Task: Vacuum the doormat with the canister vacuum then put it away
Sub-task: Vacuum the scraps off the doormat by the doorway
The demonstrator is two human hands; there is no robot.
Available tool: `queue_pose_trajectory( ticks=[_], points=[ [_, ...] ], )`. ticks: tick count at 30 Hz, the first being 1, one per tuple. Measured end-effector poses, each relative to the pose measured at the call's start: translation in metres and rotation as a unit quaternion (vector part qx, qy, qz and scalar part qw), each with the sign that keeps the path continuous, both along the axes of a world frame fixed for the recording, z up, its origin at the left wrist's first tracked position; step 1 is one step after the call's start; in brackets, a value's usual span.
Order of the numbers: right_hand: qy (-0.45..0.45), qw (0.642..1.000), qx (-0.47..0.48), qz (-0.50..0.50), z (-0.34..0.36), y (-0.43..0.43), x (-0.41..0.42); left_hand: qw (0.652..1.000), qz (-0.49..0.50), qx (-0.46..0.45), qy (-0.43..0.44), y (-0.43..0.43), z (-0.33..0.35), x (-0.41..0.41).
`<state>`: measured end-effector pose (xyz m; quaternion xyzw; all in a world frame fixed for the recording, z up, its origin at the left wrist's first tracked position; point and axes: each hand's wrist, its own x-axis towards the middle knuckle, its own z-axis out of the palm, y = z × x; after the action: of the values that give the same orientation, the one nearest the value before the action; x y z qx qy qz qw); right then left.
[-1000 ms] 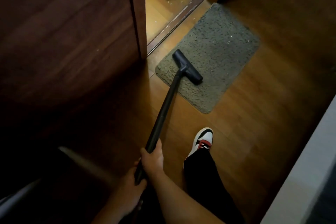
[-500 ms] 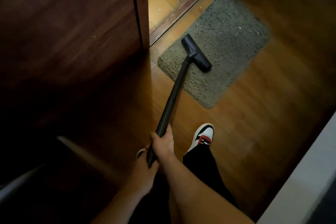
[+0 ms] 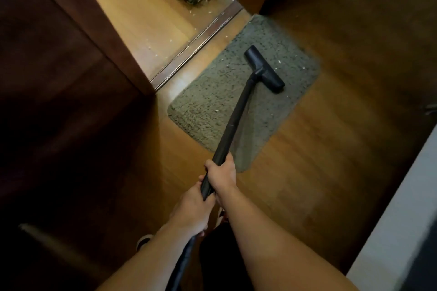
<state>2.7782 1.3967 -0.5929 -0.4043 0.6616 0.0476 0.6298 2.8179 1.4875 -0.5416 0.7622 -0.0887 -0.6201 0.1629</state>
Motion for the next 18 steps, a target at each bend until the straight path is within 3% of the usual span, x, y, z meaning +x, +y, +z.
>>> queue_pose_trajectory(
  ticks=[11, 18],
  points=[
    [0.030, 0.999, -0.021, -0.035, -0.014, -0.144, -0.029, 0.999, 0.002, -0.017, 0.031, -0.139, -0.030, -0.027],
    [0.041, 0.999, -0.027, -0.009, -0.008, -0.166, -0.033, 1.000, -0.009, -0.001, 0.004, -0.158, -0.028, -0.038]
  ],
)
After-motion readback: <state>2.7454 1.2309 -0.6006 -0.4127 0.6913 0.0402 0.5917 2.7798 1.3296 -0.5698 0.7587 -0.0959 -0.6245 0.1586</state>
